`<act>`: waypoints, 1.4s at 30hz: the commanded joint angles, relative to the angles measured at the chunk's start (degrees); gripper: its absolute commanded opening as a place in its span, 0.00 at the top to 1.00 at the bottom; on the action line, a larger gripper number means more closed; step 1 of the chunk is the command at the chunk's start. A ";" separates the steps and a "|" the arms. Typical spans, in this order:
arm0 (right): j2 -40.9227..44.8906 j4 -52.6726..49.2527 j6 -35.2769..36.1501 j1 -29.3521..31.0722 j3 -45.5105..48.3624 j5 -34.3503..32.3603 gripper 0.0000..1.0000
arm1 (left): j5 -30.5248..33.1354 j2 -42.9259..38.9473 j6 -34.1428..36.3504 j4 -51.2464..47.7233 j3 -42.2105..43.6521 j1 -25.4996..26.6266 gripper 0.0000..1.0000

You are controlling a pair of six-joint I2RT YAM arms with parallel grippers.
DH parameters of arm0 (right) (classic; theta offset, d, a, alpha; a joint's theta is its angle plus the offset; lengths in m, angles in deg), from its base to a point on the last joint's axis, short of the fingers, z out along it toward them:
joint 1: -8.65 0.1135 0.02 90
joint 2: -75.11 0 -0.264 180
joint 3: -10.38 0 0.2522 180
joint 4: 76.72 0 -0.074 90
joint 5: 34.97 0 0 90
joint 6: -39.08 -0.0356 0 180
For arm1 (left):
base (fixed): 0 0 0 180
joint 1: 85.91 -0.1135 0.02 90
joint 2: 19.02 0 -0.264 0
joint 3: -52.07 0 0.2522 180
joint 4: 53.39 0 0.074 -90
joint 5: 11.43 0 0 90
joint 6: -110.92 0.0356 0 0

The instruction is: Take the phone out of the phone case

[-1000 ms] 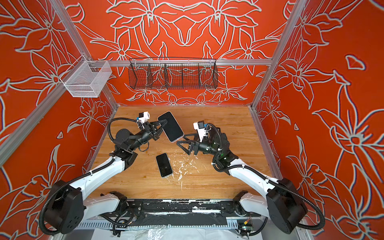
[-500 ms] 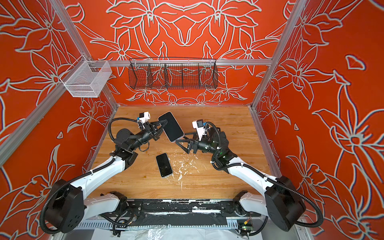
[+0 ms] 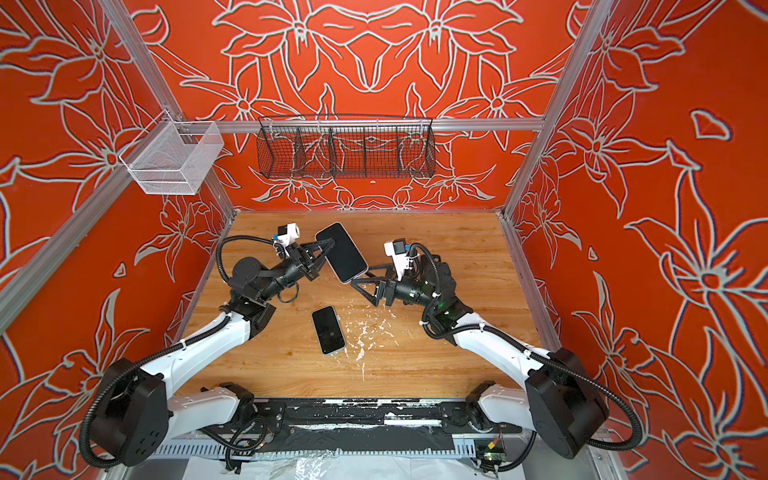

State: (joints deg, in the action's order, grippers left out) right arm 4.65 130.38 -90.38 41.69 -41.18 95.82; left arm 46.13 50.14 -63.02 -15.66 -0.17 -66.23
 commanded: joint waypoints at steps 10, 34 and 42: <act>-3.52 3.54 -6.93 -2.21 -3.01 -1.87 0.08 | -1.48 -2.23 -0.17 3.85 -1.34 1.06 1.00; -6.09 13.85 -19.59 -3.39 -4.05 4.79 0.45 | -2.65 -1.84 11.22 -6.63 -2.47 1.15 1.00; -4.72 13.97 -21.18 -2.89 -3.18 7.44 0.52 | -2.70 0.15 13.33 -7.85 -3.44 1.14 1.00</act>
State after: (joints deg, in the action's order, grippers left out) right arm -1.68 139.71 -109.88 38.26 -43.19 99.65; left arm 44.20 49.71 -52.21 -22.57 -2.16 -65.55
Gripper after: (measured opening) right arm 0.487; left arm 0.099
